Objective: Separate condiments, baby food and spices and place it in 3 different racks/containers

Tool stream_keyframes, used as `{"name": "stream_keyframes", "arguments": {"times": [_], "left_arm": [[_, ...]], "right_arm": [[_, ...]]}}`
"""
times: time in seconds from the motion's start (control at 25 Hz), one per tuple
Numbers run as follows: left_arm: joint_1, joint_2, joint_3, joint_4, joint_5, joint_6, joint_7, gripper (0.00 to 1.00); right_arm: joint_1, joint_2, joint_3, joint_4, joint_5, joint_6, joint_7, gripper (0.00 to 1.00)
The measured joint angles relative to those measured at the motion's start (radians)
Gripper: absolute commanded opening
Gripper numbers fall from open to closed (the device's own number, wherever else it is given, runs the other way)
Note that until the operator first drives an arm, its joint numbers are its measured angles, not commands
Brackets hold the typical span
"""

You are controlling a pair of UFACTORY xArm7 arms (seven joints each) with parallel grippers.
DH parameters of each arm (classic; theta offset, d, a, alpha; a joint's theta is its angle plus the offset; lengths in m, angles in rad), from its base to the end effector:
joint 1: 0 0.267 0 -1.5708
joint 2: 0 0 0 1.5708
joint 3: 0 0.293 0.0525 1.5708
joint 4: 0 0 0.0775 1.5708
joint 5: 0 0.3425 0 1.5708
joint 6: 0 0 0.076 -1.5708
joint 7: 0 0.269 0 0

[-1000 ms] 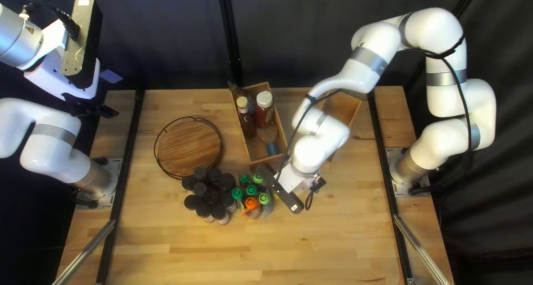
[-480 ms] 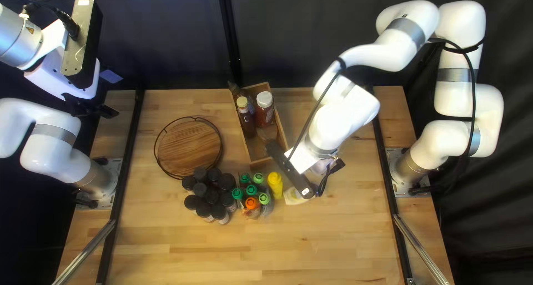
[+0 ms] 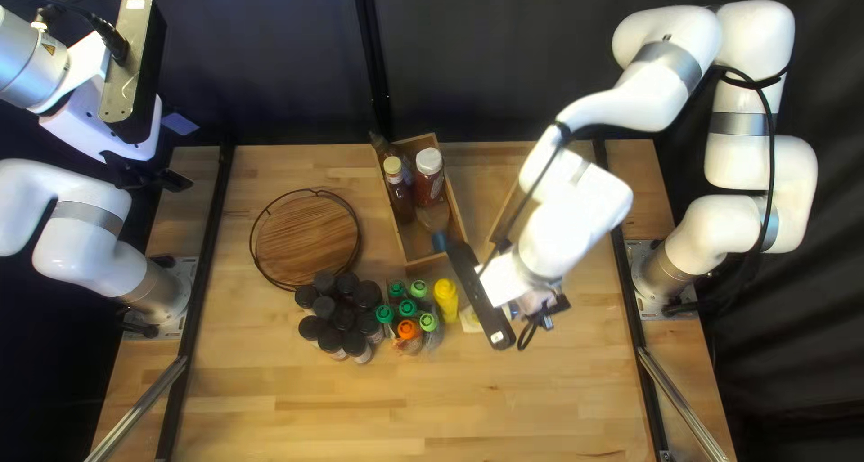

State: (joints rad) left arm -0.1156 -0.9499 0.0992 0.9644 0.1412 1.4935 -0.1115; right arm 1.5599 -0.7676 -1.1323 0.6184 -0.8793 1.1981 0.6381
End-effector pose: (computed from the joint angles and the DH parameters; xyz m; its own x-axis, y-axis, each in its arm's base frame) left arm 0.2700 0.0365 0.4522 0.9092 0.0804 0.4085 0.0912 -0.9958 -0.0070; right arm 0.3421 0.0868 0.1305 0.9382 0.3457 0.0163 0.3415 -0.9323 0.1192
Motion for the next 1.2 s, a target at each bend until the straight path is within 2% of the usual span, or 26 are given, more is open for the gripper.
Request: {"name": "stream_keyframes", "arguments": {"times": [0.48,1.0,1.08,1.12,1.16,1.2], "left_arm": [[0.0,0.0,0.0,0.0,0.0,0.0,0.0,1.0],[0.0,0.0,0.0,0.0,0.0,0.0,0.0,1.0],[0.0,0.0,0.0,0.0,0.0,0.0,0.0,1.0],[0.0,0.0,0.0,0.0,0.0,0.0,0.0,1.0],[0.0,0.0,0.0,0.0,0.0,0.0,0.0,1.0],[0.0,0.0,0.0,0.0,0.0,0.0,0.0,1.0]], "right_arm": [[0.11,0.12,-0.24,-0.065,-0.104,-0.183,0.104,1.0],[0.208,0.157,-0.414,-0.097,-0.176,-0.28,0.15,1.0],[0.213,0.159,-0.432,-0.103,-0.189,-0.293,0.157,0.87],[0.214,0.161,-0.439,-0.106,-0.195,-0.298,0.161,0.54],[0.214,0.162,-0.443,-0.108,-0.2,-0.303,0.165,0.13],[0.214,0.163,-0.445,-0.109,-0.202,-0.305,0.167,0.06]]}}
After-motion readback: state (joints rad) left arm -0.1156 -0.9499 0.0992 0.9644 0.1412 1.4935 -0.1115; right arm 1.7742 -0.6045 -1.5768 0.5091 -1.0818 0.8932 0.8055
